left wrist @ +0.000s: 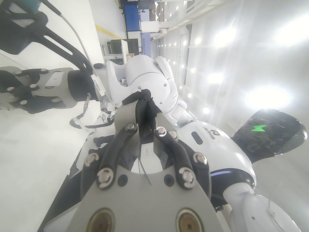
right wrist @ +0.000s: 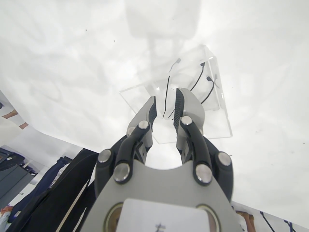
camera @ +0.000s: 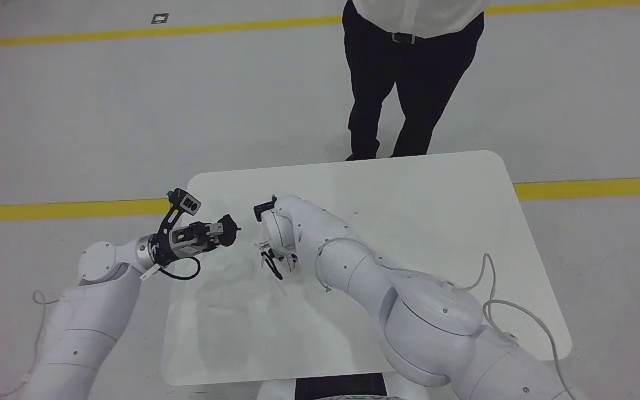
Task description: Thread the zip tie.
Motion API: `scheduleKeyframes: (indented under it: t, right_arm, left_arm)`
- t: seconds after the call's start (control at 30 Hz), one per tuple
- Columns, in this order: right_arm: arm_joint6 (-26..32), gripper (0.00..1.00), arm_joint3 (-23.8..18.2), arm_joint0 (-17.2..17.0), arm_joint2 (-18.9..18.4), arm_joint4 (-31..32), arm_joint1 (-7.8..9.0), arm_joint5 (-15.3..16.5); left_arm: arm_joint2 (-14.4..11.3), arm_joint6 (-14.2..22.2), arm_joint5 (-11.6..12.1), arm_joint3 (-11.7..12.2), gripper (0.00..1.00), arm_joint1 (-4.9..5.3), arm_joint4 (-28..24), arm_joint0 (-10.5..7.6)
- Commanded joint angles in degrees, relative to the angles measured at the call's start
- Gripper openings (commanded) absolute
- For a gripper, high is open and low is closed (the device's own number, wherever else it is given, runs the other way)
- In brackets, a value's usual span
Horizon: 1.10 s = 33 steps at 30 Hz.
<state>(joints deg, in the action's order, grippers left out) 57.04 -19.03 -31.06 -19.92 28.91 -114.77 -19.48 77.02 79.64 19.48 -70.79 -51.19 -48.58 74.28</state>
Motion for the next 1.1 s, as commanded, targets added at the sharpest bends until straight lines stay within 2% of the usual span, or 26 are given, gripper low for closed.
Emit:
scheduleKeyframes:
  t: [0.0,0.13,0.5,0.83,1.07]
  right_arm:
    - [0.0,0.18,-0.1,-0.1,0.1,0.1,0.02,0.0]
    - [0.2,0.15,-0.4,-0.4,0.3,0.3,0.04,0.0]
    - [0.7,0.15,-0.8,-0.8,1.4,0.9,0.03,0.0]
    - [0.4,0.11,0.7,-0.1,1.3,0.9,-0.17,0.0]
    - [0.9,0.15,0.1,-0.5,1.5,1.1,-0.16,0.0]
  left_arm:
    - [0.0,0.0,0.0,0.0,0.0,0.0,0.0,0.0]
    - [0.0,0.0,0.0,0.0,0.0,0.0,0.0,0.0]
    - [0.0,0.0,0.0,0.0,0.0,0.0,0.0,0.0]
    - [0.0,0.0,0.0,0.0,0.0,0.0,0.0,0.0]
    - [0.0,0.0,0.0,0.0,0.0,0.0,0.0,0.0]
